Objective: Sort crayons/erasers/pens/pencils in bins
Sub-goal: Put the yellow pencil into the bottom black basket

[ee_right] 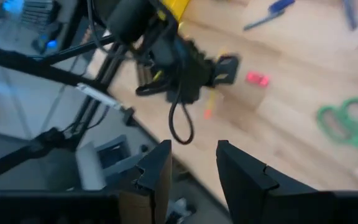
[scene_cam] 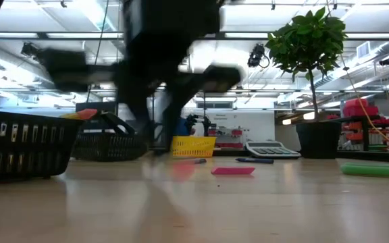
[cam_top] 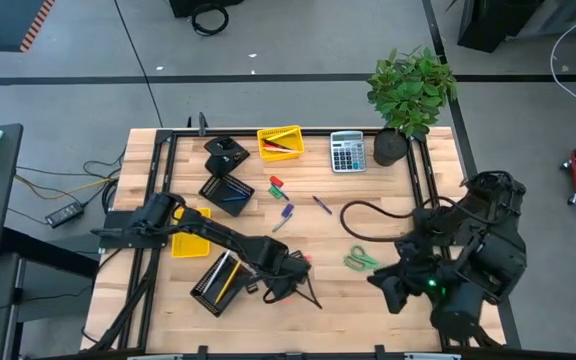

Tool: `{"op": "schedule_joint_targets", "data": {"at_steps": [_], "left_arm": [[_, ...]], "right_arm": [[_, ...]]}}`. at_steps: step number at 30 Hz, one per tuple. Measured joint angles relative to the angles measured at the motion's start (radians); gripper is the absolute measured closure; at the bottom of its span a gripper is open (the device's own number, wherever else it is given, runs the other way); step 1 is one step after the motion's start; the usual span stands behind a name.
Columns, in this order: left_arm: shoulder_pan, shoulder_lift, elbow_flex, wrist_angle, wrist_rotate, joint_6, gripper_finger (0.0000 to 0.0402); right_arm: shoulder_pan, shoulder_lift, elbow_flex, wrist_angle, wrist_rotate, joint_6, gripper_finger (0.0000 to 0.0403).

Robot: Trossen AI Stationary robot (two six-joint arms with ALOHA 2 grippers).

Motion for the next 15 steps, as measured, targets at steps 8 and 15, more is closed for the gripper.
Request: {"op": "schedule_joint_targets", "data": {"at_steps": [8, 15], "left_arm": [[0.042, -0.001, 0.36, -0.087, -0.048, -0.222, 0.0396], [0.131, -0.003, 0.586, -0.133, -0.047, -0.593, 0.0397]], "right_arm": [[0.098, 0.0, 0.0, 0.068, -0.005, 0.023, 0.027], [0.165, -0.001, 0.0, 0.063, -0.008, 0.007, 0.027]]}}
